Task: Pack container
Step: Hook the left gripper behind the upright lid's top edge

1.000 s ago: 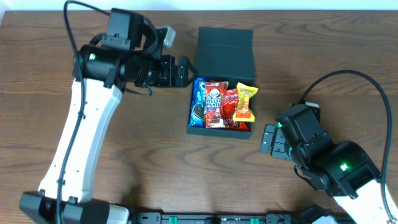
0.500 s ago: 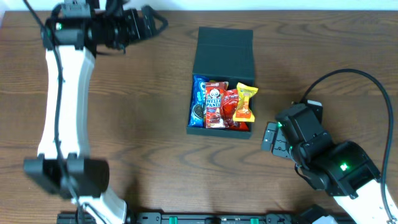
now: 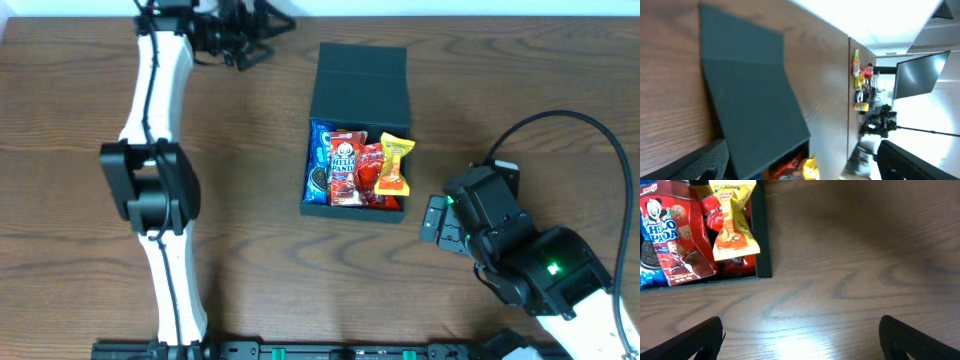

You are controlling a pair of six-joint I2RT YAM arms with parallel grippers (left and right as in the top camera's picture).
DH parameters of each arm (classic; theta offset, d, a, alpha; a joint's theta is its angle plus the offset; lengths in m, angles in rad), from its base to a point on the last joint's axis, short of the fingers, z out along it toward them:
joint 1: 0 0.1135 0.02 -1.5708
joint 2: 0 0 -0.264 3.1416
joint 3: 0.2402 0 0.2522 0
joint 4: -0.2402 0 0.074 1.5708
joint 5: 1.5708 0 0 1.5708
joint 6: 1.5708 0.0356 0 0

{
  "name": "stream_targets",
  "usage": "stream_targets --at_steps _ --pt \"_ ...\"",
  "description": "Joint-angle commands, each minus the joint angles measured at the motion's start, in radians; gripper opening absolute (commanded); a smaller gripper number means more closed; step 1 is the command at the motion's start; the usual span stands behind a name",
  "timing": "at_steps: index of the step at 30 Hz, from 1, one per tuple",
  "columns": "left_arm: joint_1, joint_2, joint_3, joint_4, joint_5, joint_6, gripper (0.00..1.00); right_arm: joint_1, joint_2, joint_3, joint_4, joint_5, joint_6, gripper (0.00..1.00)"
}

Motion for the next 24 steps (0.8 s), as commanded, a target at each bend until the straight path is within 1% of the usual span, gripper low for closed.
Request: stream_targets --at_steps 1,5,9,17,21,24 --pt "-0.021 0.048 0.020 0.000 0.044 -0.022 0.96 0.008 -0.004 0.002 0.002 0.021 0.013 0.99" --pt "-0.056 0.092 0.020 0.003 -0.003 -0.010 0.96 0.008 -0.004 0.002 0.003 0.021 0.013 0.99" --pt "-0.090 0.105 0.020 0.005 -0.138 0.013 0.95 0.008 -0.004 0.002 0.008 0.021 0.017 0.99" --pt "-0.085 0.105 0.019 0.008 -0.261 0.024 0.96 0.008 -0.004 0.002 0.027 0.021 0.040 0.99" --pt "-0.077 0.118 0.019 0.041 -0.249 0.022 0.96 0.008 -0.004 0.002 0.029 0.021 0.066 0.99" --pt "-0.071 0.151 0.019 0.089 -0.160 -0.006 0.95 0.008 -0.004 0.002 0.030 0.021 0.069 0.99"
